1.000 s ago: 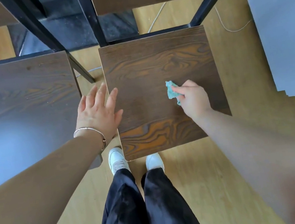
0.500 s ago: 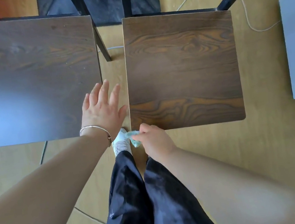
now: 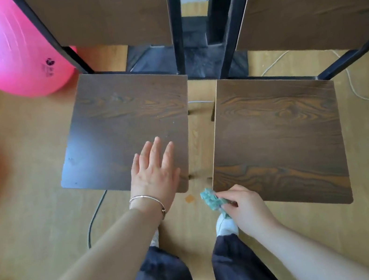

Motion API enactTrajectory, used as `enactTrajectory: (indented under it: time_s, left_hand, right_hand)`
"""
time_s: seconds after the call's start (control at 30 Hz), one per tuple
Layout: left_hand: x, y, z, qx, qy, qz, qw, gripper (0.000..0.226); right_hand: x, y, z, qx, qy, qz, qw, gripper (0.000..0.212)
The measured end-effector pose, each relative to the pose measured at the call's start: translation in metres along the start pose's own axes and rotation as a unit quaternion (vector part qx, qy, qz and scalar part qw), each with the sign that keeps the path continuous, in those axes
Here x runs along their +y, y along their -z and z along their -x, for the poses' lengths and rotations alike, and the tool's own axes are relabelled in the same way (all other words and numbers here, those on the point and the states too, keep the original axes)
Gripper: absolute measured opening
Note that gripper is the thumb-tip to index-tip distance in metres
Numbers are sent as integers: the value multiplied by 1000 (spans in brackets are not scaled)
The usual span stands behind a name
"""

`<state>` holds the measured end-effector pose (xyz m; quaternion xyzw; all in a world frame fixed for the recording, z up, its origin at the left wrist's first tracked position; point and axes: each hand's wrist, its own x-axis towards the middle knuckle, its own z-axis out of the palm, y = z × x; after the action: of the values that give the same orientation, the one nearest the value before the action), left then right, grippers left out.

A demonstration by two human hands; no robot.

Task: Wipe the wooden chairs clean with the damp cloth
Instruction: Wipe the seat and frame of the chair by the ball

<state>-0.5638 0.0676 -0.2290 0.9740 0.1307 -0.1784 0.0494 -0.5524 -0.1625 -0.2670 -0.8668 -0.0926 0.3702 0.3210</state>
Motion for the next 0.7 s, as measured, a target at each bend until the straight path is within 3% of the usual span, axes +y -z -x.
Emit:
enactTrajectory:
  time_s: [0.27, 0.7]
  left_hand:
    - [-77, 31, -20, 55, 23, 46, 997, 61]
    - [-214, 71, -70, 9, -83, 65, 994, 61]
  right_hand:
    - [-106, -8, -55, 76, 17, -59, 995, 32]
    - [-248, -69, -122, 185, 2, -157, 970, 12]
